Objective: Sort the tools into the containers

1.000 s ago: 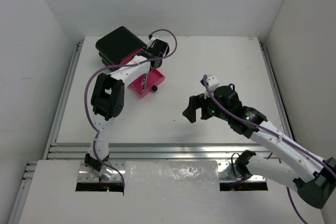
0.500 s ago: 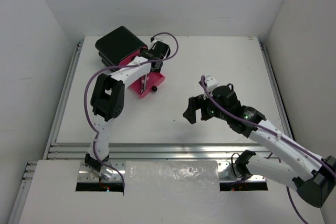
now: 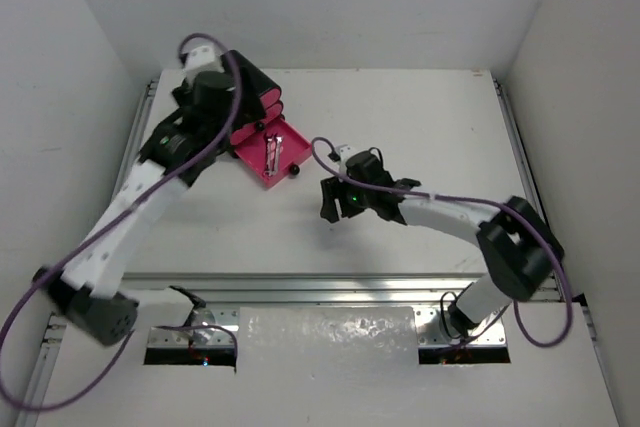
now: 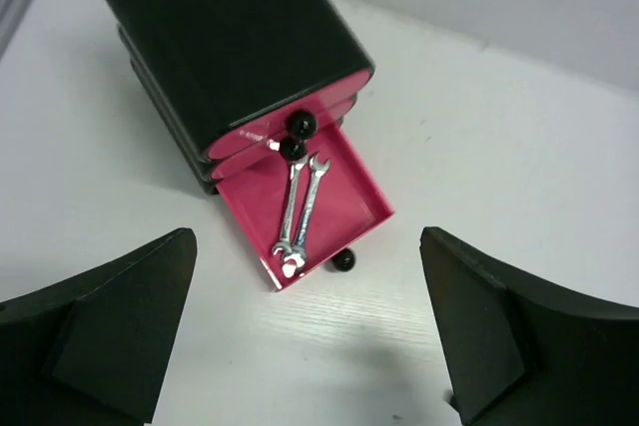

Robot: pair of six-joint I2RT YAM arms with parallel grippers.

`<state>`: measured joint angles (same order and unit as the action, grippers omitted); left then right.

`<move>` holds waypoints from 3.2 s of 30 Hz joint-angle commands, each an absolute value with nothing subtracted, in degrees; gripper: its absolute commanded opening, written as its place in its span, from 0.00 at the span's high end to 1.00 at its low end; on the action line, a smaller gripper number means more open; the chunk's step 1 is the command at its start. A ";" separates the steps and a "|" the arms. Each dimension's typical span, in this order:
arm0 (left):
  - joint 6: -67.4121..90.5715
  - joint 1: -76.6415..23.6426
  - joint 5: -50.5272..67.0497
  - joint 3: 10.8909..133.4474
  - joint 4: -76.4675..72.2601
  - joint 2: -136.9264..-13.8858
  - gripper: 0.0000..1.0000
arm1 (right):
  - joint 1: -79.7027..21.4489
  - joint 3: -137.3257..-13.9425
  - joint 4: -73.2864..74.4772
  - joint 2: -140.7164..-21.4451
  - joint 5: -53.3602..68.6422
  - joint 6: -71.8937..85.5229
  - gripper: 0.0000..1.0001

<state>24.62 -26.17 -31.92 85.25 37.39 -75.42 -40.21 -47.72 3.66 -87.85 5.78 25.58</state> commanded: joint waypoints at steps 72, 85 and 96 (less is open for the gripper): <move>21.88 -25.75 -27.69 47.11 30.32 -31.20 0.01 | -37.97 -99.76 -20.56 -137.64 10.90 17.05 0.67; 21.53 -25.75 -26.54 46.85 29.97 -31.03 0.01 | -36.91 -107.23 -22.67 -144.23 11.95 21.00 0.59; 21.36 -25.75 -25.84 46.67 29.80 -30.85 0.01 | -36.21 -111.00 -27.42 -149.58 12.74 29.00 0.42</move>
